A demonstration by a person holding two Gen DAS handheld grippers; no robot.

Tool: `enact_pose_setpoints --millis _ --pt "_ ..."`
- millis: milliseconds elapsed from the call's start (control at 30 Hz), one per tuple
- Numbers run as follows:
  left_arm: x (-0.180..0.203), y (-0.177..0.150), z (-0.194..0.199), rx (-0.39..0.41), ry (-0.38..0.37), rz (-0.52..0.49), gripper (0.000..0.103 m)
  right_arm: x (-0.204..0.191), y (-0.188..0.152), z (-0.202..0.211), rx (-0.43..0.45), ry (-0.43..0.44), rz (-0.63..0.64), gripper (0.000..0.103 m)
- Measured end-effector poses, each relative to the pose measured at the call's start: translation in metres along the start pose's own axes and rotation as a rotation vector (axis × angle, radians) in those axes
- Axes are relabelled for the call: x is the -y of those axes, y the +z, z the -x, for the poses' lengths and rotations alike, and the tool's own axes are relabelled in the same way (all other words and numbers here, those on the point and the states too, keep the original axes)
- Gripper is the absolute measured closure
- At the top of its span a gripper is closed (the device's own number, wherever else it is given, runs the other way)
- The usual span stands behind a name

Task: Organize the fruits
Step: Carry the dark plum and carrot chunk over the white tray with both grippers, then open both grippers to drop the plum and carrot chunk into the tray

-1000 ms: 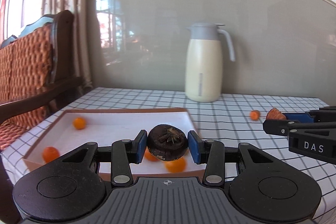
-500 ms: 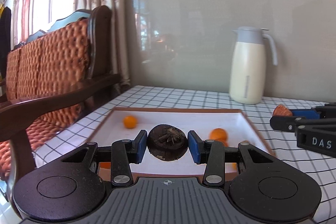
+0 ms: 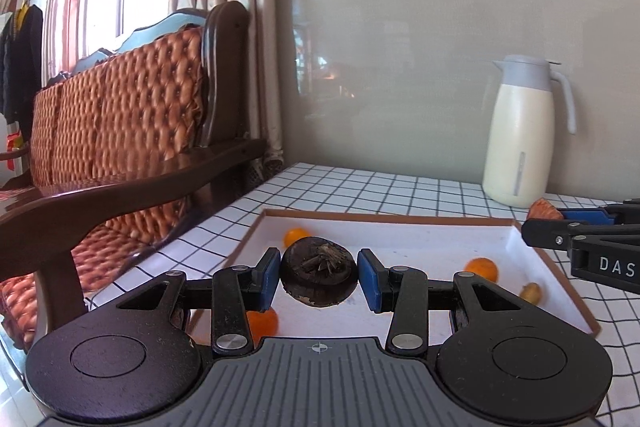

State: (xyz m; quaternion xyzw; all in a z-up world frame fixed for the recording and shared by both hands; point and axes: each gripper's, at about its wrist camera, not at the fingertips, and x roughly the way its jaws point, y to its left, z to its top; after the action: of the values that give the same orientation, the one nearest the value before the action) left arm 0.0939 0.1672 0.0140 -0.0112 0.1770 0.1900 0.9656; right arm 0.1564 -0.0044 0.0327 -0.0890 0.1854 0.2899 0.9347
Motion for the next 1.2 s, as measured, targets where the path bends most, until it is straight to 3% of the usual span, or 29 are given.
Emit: enact_pose_setpoints --millis 467,767,833,867,900,933,1200 --pt "-0.015 0.013 -0.039 -0.004 0.029 0.048 0.060 0.018 0.009 -0.039 -0.025 -0.025 -0.006 0.084" --pt "-0.018 0.016 -0.076 -0.046 0.051 0.050 0.060 0.038 0.014 -0.075 -0.092 -0.008 -0.040 0.083" --pt "-0.014 0.014 -0.083 -0.056 0.054 0.029 0.059 0.037 0.013 -0.084 -0.118 -0.047 -0.006 0.063" --pt "-0.012 0.012 -0.082 -0.040 0.084 0.026 0.032 0.038 0.011 -0.082 -0.083 -0.093 -0.005 0.017" --pt "-0.013 0.010 -0.079 -0.014 0.121 0.027 0.008 0.041 0.007 -0.077 -0.026 -0.119 -0.021 0.007" --pt "-0.014 0.007 -0.075 0.034 0.155 0.035 0.000 0.044 0.006 -0.076 -0.009 -0.120 -0.041 0.005" --pt "-0.021 0.007 -0.079 0.019 0.114 0.052 0.000 0.046 0.006 -0.084 -0.030 -0.083 -0.085 0.006"
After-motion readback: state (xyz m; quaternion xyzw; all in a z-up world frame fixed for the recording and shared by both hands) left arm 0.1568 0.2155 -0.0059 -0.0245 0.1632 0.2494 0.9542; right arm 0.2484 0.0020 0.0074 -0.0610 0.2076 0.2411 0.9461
